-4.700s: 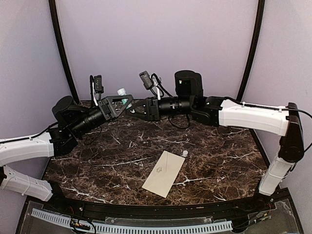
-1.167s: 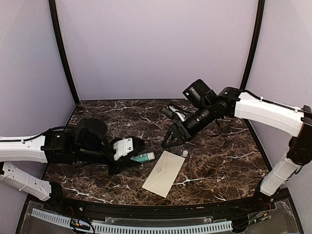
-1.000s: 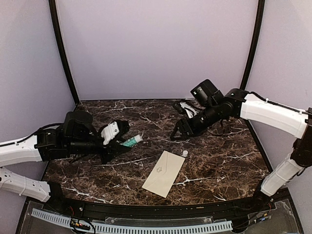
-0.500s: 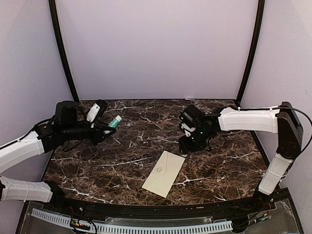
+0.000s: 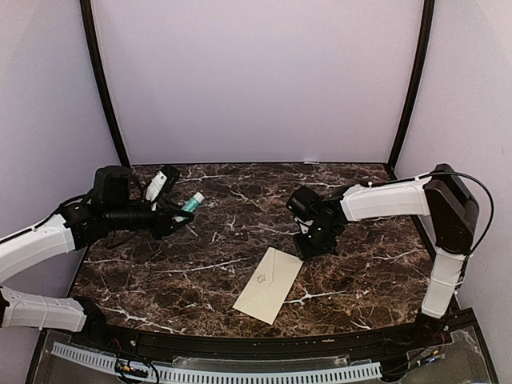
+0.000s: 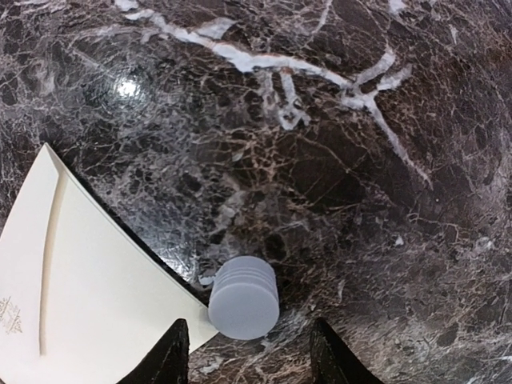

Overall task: Place the letter into the envelope and seal it
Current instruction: Close the solid glue cap on the solid glue.

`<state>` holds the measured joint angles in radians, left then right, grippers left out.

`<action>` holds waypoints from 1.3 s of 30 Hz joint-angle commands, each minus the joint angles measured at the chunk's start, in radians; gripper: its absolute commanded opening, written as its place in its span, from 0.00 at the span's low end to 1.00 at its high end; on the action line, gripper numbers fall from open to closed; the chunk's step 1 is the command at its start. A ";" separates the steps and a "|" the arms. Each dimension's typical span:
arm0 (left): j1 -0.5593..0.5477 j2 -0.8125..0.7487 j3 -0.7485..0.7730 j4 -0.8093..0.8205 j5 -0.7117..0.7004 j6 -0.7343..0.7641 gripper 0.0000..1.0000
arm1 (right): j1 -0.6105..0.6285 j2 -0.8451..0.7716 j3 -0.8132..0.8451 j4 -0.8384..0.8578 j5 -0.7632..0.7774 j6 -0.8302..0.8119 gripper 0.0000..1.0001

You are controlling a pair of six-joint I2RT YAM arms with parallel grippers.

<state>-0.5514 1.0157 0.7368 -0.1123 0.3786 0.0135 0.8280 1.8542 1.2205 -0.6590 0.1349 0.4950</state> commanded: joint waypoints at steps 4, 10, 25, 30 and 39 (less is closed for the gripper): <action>0.008 0.002 0.007 0.028 0.028 -0.009 0.01 | 0.008 0.028 0.023 0.037 0.053 -0.007 0.43; 0.008 0.012 0.007 0.029 0.036 -0.009 0.00 | 0.008 0.046 0.043 0.050 0.054 -0.017 0.40; 0.008 0.015 0.007 0.028 0.046 -0.009 0.00 | 0.007 0.054 0.052 0.050 0.076 -0.026 0.24; 0.008 0.012 0.007 0.027 0.045 -0.009 0.00 | 0.000 -0.004 0.032 0.086 0.037 -0.029 0.20; 0.007 0.008 -0.010 0.055 0.227 0.006 0.00 | -0.015 -0.228 0.068 0.123 -0.168 -0.121 0.17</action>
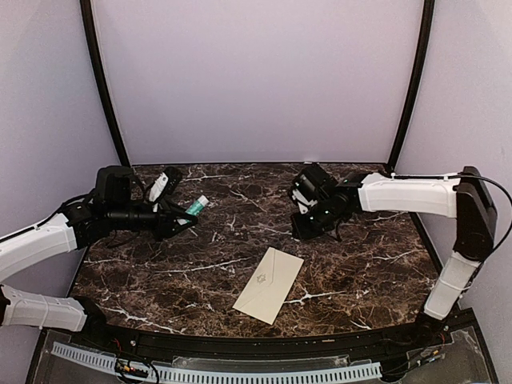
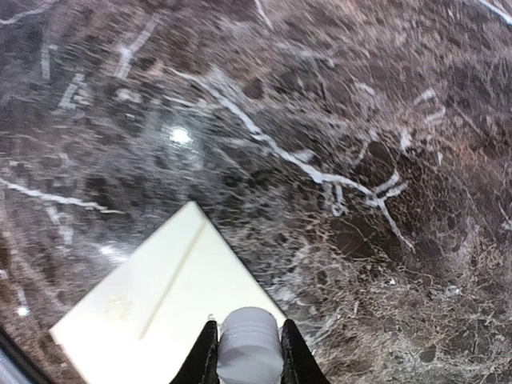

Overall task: Place the letter into the envelope and seal it
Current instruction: Close the solid glue cap on the solid glue.

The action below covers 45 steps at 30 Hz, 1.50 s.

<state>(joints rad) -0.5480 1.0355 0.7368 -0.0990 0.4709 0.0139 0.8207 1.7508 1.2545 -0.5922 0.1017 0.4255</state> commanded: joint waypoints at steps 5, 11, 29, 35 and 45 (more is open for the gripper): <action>-0.003 0.006 -0.013 0.067 0.256 -0.002 0.00 | -0.007 -0.233 0.058 0.141 -0.319 -0.030 0.16; -0.046 0.044 0.008 0.083 0.379 -0.023 0.00 | -0.004 -0.313 -0.033 0.441 -0.608 0.080 0.14; -0.125 0.093 0.054 0.139 0.440 -0.068 0.00 | 0.079 -0.239 -0.047 0.706 -0.840 0.167 0.14; -0.128 0.098 0.052 0.140 0.440 -0.070 0.00 | 0.095 -0.217 -0.039 0.731 -0.867 0.175 0.13; -0.131 0.095 0.050 0.137 0.438 -0.069 0.00 | 0.108 -0.185 -0.030 0.762 -0.903 0.187 0.12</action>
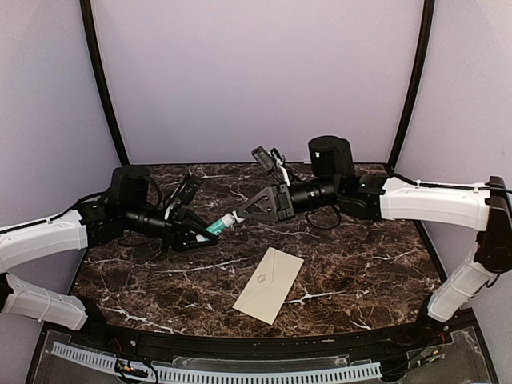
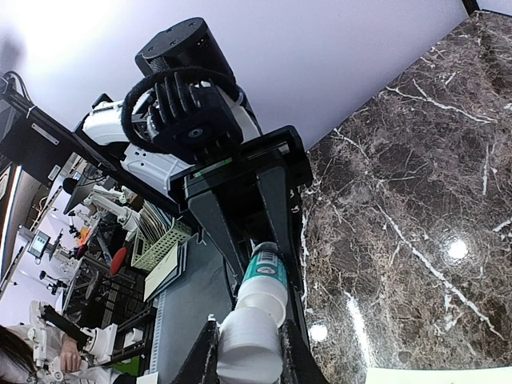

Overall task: Place the letter into the envelope and seal it
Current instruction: Close the solid glue cap on the solid glue.

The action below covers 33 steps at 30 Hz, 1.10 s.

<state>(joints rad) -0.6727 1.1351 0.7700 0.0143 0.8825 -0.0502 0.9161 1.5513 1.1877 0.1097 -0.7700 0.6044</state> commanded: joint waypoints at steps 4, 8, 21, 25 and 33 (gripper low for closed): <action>-0.006 -0.006 0.016 0.024 0.026 -0.004 0.00 | 0.015 0.016 0.039 0.046 -0.029 0.002 0.12; -0.008 -0.006 0.014 0.023 0.028 -0.005 0.00 | 0.015 0.013 0.038 0.031 -0.007 -0.009 0.11; -0.012 -0.008 0.012 0.024 0.035 -0.005 0.00 | 0.015 0.026 0.058 0.000 0.014 -0.028 0.10; -0.013 -0.008 0.012 0.025 0.033 -0.005 0.00 | 0.014 0.031 0.055 -0.013 0.009 -0.036 0.10; -0.014 -0.006 0.012 0.027 0.031 -0.007 0.00 | 0.016 0.032 0.055 -0.041 0.011 -0.051 0.09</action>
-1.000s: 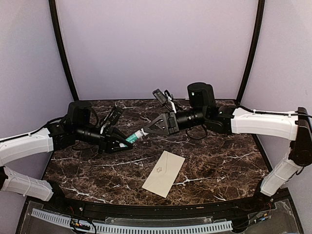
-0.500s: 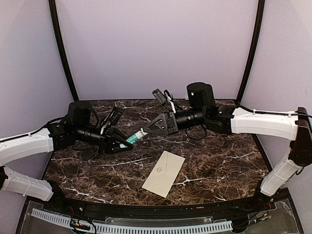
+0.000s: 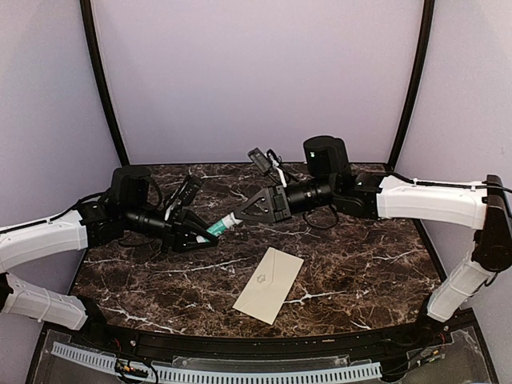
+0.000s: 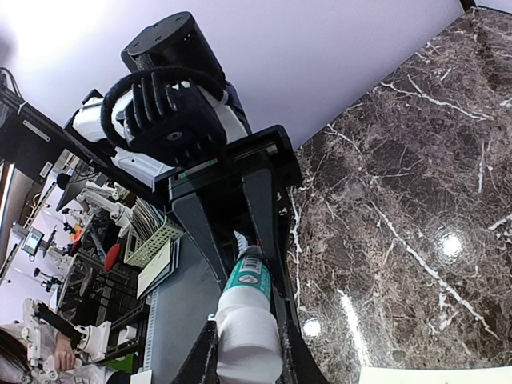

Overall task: Place the letter into the envelope and seal it
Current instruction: Close the solid glue cap on the solid glue.

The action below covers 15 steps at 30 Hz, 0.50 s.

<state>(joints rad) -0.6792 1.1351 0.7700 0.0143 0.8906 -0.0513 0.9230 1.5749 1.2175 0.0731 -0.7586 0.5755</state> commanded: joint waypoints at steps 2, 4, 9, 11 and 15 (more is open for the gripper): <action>-0.008 -0.005 0.011 0.028 0.024 -0.007 0.00 | 0.011 0.009 0.025 -0.003 -0.008 -0.022 0.09; -0.008 -0.005 0.010 0.028 0.025 -0.008 0.00 | 0.010 0.010 0.025 -0.003 -0.009 -0.021 0.09; -0.008 -0.005 0.011 0.029 0.026 -0.010 0.00 | 0.010 0.009 0.025 0.018 -0.004 -0.017 0.09; -0.008 -0.005 0.011 0.029 0.027 -0.010 0.00 | 0.010 0.008 0.023 0.041 -0.008 -0.004 0.09; -0.008 -0.003 0.010 0.030 0.027 -0.010 0.00 | 0.010 0.007 0.020 0.083 -0.022 0.021 0.08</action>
<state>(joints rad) -0.6792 1.1351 0.7700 0.0147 0.8944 -0.0578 0.9230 1.5784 1.2175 0.0761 -0.7624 0.5739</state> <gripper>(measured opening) 0.232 0.199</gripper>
